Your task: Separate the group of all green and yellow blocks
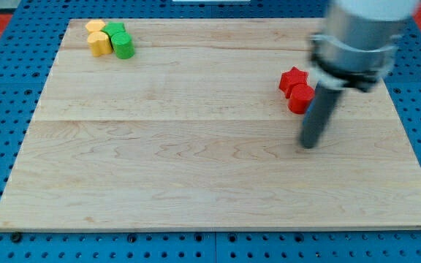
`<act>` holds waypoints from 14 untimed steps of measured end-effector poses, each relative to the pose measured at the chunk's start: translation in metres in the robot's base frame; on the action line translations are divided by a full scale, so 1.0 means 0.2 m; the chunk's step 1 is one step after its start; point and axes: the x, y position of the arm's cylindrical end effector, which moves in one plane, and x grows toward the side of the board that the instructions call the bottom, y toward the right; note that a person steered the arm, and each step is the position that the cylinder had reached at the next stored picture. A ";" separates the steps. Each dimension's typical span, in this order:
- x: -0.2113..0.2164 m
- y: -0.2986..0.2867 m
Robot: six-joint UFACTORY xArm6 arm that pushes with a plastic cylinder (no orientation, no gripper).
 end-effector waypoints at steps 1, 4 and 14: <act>-0.16 -0.66; -0.51 -1.68; -0.82 -0.35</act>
